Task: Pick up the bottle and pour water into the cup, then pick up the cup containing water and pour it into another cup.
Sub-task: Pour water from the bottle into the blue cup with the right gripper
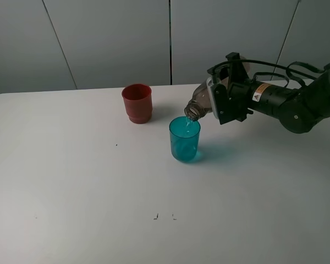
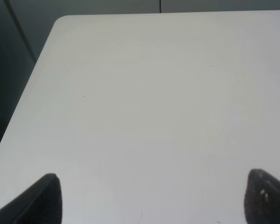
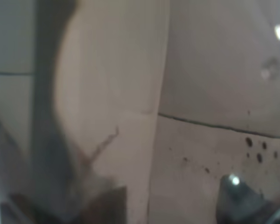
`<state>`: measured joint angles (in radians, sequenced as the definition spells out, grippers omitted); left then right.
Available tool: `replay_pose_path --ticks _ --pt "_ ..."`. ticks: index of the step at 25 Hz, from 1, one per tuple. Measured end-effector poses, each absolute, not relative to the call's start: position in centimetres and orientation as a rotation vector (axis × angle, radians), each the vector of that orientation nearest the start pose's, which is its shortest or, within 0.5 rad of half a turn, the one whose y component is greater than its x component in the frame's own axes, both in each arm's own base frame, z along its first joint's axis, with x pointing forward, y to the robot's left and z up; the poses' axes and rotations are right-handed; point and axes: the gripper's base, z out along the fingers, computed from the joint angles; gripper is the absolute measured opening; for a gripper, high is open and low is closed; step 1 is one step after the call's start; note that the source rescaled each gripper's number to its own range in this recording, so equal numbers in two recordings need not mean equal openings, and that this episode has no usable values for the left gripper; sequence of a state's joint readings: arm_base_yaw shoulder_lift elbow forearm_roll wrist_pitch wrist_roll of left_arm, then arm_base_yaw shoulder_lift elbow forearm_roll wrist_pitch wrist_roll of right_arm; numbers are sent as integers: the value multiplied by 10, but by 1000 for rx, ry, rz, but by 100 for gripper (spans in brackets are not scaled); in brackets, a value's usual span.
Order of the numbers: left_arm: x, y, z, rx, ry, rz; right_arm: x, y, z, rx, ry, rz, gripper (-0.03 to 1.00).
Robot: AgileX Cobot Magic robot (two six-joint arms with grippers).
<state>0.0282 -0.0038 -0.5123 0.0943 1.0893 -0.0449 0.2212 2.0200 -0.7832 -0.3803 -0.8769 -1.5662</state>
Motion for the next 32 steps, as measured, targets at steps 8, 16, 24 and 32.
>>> replay_pose_path --ticks 8,16,24,32 --pt "-9 7 279 -82 2053 103 349 106 119 -1723 808 -837 2" --pt "-9 7 279 -82 2053 103 349 106 121 -1724 781 -858 2" --pt "-9 7 279 -82 2053 103 350 108 125 -1688 748 -876 2" --pt "-9 7 279 -82 2053 103 350 108 125 -1696 721 -899 2"
